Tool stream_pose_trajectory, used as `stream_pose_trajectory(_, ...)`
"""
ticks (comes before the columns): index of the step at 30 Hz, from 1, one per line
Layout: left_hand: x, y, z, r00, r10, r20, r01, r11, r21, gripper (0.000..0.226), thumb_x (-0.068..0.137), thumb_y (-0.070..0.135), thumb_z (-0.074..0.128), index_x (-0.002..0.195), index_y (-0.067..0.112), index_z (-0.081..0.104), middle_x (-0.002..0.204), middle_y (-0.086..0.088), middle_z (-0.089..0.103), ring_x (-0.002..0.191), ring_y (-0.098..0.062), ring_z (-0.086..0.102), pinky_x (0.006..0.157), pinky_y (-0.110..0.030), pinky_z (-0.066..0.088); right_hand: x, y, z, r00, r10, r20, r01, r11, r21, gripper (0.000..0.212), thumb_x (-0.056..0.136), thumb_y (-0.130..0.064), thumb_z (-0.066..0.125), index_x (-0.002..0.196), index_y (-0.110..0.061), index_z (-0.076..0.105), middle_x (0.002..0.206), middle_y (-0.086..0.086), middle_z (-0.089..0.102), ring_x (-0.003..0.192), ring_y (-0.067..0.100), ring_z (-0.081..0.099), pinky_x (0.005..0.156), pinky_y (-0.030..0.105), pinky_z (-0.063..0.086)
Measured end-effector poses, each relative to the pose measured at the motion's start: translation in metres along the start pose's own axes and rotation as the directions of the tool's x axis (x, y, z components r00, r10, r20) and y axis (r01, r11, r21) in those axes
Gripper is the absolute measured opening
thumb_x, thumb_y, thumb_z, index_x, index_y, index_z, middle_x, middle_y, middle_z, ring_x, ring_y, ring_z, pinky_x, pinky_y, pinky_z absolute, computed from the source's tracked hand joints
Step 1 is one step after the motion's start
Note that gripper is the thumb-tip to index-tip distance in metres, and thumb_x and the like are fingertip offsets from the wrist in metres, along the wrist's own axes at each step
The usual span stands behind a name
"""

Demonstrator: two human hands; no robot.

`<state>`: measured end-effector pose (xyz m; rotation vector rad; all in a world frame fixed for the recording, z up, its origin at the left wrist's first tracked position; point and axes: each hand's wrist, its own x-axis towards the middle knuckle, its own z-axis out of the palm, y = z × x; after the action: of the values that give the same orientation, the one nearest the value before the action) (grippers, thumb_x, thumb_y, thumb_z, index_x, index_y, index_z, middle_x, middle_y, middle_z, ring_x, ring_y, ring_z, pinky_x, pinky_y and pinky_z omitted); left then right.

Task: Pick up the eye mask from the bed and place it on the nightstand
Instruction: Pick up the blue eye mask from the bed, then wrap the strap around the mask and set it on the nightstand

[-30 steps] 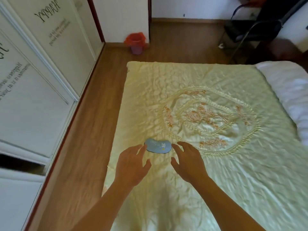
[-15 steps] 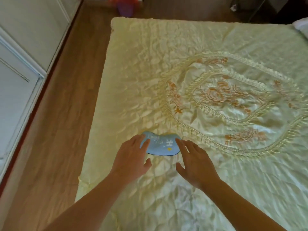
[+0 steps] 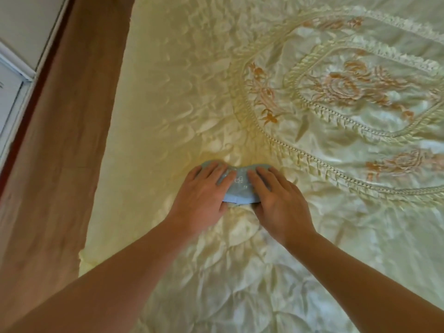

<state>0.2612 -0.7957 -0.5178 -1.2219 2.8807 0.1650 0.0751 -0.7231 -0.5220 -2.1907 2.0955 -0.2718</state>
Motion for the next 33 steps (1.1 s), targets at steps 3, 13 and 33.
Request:
stream_pose_trajectory(3,0.01,0.001,0.001,0.999,0.005,-0.05,-0.004,1.0,0.021,0.06,0.073,0.027,0.073,0.128,0.011,0.056,0.125,-0.01,0.062,0.119,-0.032,0.055,0.1,-0.048,0.043,0.003,0.0,0.002,0.996,0.046,-0.079,-0.046,0.999,0.006,0.046,0.074,-0.011,0.078,0.119,-0.007,0.069,0.112,0.011,0.076,0.104,0.034,0.072,0.077,0.043,0.059)
stream_pose_trajectory(13,0.002,0.024,-0.06,0.954,-0.25,0.164,0.299,0.806,-0.51,0.024,0.079,0.005,0.067,0.096,0.021,0.07,0.082,0.001,0.07,0.076,-0.018,0.062,0.064,-0.03,0.048,-0.006,-0.005,-0.097,0.93,0.196,0.311,-0.327,0.826,0.458,0.027,0.076,-0.011,0.07,0.099,-0.024,0.074,0.08,-0.005,0.075,0.071,0.014,0.067,0.064,0.026,0.05)
stream_pose_trajectory(33,-0.133,0.15,-0.478,0.865,-0.122,0.487,0.44,-0.282,-0.853,0.033,0.087,0.015,0.07,0.12,0.013,0.067,0.115,-0.006,0.074,0.105,-0.021,0.07,0.093,-0.039,0.055,-0.068,-0.123,-0.498,0.783,0.293,0.548,-0.493,-0.245,0.835,0.027,0.091,-0.016,0.071,0.117,-0.01,0.074,0.11,0.008,0.08,0.102,0.03,0.075,0.085,0.041,0.06)
